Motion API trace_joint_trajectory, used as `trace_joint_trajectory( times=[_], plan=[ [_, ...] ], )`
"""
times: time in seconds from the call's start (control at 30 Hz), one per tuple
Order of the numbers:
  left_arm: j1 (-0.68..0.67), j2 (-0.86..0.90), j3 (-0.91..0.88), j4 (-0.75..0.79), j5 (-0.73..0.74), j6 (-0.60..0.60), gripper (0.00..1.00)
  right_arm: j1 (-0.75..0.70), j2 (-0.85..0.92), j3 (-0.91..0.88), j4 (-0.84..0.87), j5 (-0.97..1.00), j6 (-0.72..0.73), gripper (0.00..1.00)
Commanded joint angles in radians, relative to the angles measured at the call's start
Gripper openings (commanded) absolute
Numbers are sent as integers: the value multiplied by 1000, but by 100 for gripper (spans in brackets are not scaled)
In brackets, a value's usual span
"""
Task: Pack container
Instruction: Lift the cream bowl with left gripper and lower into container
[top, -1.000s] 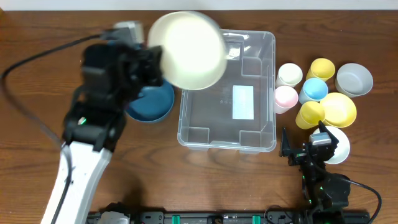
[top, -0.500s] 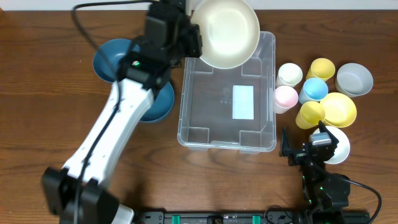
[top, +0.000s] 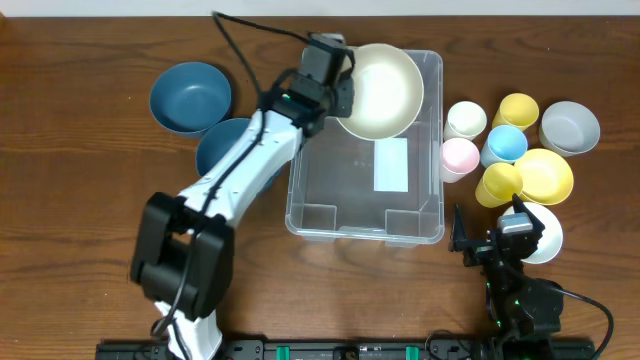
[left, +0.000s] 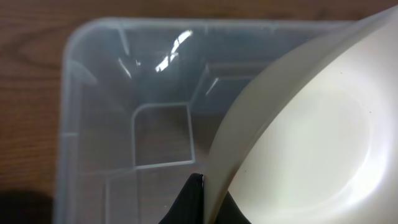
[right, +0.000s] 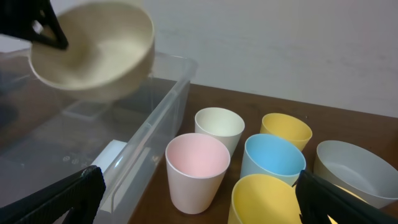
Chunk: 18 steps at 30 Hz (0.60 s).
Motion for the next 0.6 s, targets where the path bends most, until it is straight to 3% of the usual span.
trace_joint_trajectory(
  times=[0.0, 0.27, 0.4, 0.43, 0.47, 0.5, 0.57],
  plan=[
    [-16, 43, 21, 24, -50, 25, 6, -8, -4, -2, -3, -7, -10, 99],
    [-26, 116, 21, 49, -50, 25, 6, -8, -4, -2, -3, -7, -10, 99],
    [-26, 111, 26, 52, -50, 32, 14, -8, -4, -2, -3, -7, -10, 99],
    [-26, 105, 32, 47, -50, 32, 16, -8, -4, -2, -3, -7, -10, 99],
    [-26, 99, 36, 43, -50, 31, 34, -8, -4, -2, -3, -7, -10, 99],
    [-26, 89, 42, 36, -50, 31, 42, -8, -4, -2, -3, -7, -10, 99],
    [-26, 60, 57, 23, -50, 32, 42, -8, -4, -2, -3, -7, -10, 99]
  ],
)
